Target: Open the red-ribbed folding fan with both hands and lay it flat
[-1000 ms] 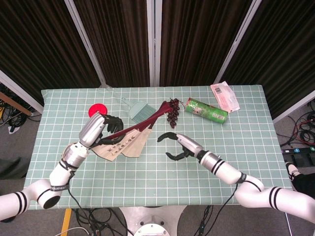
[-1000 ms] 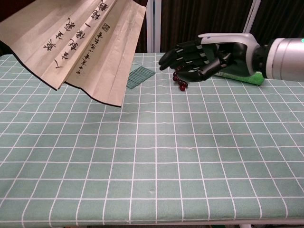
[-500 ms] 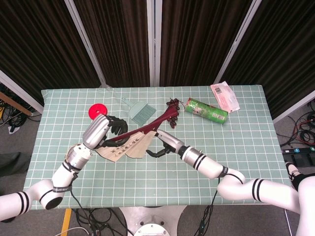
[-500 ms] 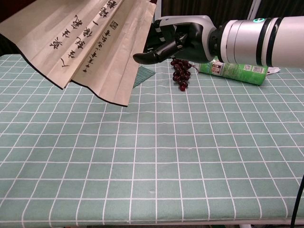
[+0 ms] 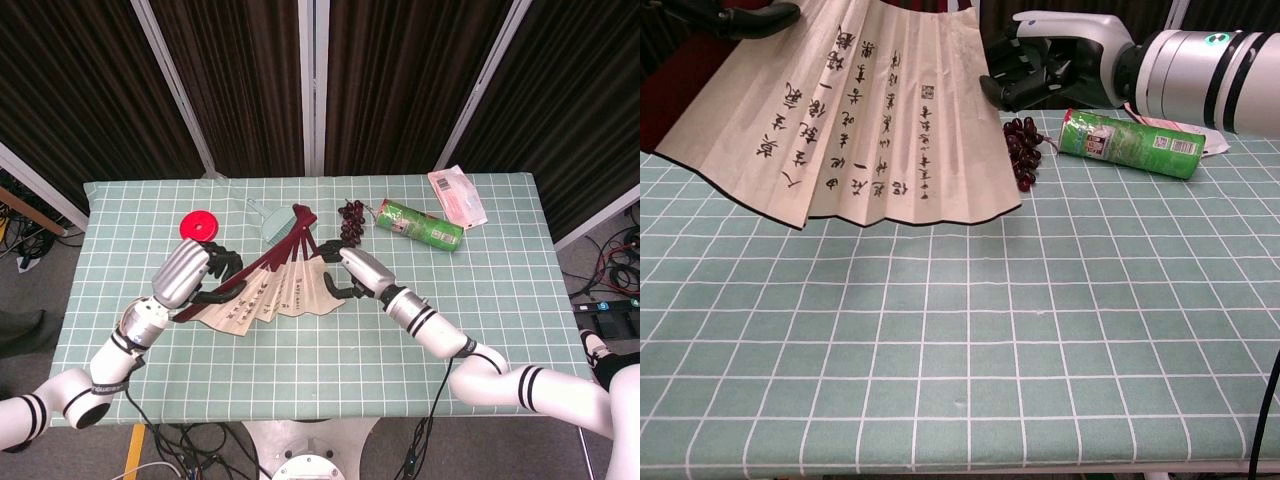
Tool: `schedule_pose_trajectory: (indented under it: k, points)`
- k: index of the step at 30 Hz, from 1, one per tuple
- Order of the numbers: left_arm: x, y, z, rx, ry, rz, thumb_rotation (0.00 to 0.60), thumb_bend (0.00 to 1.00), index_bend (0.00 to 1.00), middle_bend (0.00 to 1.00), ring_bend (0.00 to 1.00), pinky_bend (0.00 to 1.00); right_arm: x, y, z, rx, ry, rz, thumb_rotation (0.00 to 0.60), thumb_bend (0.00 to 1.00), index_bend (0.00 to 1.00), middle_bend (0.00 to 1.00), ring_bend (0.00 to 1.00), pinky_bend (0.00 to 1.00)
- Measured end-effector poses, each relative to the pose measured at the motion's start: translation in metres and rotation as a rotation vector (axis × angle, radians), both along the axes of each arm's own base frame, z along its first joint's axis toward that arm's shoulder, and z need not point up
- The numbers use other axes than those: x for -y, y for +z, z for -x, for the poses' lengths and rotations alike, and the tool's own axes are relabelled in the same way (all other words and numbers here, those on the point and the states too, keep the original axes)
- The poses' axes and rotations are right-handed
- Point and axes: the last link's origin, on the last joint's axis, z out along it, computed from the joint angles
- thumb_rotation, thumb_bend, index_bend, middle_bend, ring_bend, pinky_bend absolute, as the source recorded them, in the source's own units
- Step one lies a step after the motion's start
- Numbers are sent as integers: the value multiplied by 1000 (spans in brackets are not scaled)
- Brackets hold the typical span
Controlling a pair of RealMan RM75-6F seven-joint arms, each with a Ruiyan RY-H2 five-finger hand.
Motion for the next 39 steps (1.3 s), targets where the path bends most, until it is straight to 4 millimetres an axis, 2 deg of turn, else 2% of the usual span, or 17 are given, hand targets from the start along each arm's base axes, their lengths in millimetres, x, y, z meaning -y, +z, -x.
schedule_pose_trajectory:
  k: [7,11,18,24,31,39]
  points:
    - [-5,5,17,-112,-22,-103,600,375,632,739,708,701,5,16,18,-174,110,218,600,628,647,316,137,44]
    - [-6,8,27,-200,-60,-208,600,376,633,728,693,673,5,32,32,-282,184,407,600,628,648,318,137,45]
    - [-1,3,38,-358,-152,-407,600,374,621,706,666,624,-4,50,56,-375,268,672,600,629,648,317,137,28]
    - [3,-8,40,-469,-221,-552,600,375,609,685,643,587,-9,50,74,-429,324,843,600,628,648,313,138,0]
    - [5,-21,43,-594,-285,-729,600,372,596,666,633,565,-10,41,88,-487,394,994,600,628,634,308,135,0]
    - [11,-34,51,-675,-311,-761,600,370,563,629,599,550,-13,25,94,-521,456,1071,600,629,619,298,130,0]
